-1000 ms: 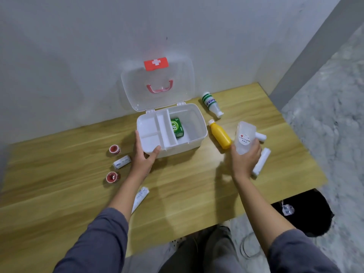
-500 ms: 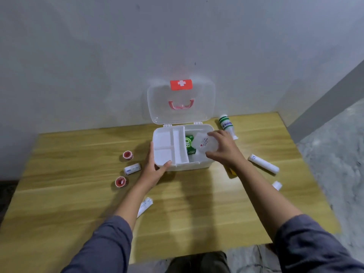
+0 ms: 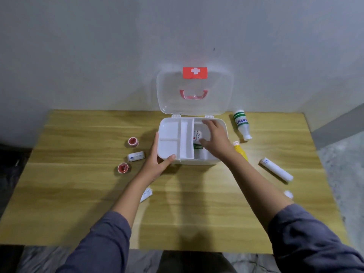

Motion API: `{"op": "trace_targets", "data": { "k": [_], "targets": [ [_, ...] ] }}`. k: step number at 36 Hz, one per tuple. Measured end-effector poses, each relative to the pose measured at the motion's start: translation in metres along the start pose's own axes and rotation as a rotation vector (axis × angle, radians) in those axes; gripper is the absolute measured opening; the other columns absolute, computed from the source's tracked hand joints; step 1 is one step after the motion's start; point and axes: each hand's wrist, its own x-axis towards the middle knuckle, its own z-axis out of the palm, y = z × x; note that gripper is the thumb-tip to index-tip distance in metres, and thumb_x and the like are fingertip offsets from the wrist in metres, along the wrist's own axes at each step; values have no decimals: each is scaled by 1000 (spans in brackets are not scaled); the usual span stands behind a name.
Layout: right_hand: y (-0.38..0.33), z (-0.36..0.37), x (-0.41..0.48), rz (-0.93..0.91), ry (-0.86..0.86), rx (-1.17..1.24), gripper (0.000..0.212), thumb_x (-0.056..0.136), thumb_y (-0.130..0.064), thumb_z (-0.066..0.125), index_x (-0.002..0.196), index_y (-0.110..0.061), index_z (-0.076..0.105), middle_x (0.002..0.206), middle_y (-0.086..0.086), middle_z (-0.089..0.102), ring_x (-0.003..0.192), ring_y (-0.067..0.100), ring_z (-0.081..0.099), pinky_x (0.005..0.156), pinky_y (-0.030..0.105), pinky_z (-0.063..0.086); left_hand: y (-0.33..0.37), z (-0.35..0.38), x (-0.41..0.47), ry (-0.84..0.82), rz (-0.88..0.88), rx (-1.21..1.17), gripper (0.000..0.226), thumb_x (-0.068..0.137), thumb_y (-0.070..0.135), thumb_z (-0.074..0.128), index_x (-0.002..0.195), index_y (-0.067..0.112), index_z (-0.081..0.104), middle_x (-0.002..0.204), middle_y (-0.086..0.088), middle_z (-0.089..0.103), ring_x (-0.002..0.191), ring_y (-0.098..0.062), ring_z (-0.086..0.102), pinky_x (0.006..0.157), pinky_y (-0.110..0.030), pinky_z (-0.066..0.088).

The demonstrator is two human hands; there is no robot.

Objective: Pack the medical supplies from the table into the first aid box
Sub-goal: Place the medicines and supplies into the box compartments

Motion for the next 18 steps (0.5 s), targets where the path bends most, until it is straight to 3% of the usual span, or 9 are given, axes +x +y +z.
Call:
{"op": "trace_targets", "data": {
  "k": [3,6,10,14,15,18],
  "targets": [
    [-2,9,-11,170,84,69,59,86,-10,58,138,-2,30,144,18,32,134,29,32,109,30,27,0,0,-1,-3,0,-8,90,85,32,65,143,45,-3,155,19,6,140,-2,15,112,-26,20],
    [-3,16,-12,276,119,108,53,88,-13,56,133,1,33,137,20,40,125,32,41,101,33,36,3,0,-2,-13,-3,-25,89,85,31,64,144,45,-2,154,23,8,137,3,17,107,-21,20],
    [-5,16,-1,399,80,202,39,90,-21,55,121,-1,44,118,16,56,106,31,54,75,28,38,6,1,-4,-13,-2,-32,89,86,28,63,145,42,-3,148,27,11,132,8,19,102,-16,21],
    [-4,22,7,418,38,313,20,89,-26,55,101,-11,49,88,3,54,87,22,50,62,28,37,7,1,-3,-12,5,-37,90,86,27,64,145,41,-2,152,21,12,133,5,20,103,-17,22],
    [-6,24,7,414,16,325,22,90,-26,54,103,-10,51,89,2,56,89,22,52,64,28,40,7,1,-3,-10,7,-37,90,86,27,64,145,41,-2,153,20,11,134,5,20,103,-17,22],
    [-10,27,9,404,-43,335,42,90,-32,51,127,-11,48,120,7,60,111,26,55,93,41,47,5,1,-2,-4,10,-35,91,85,28,65,145,41,-2,155,18,10,136,3,20,105,-19,22]
  ]
}}
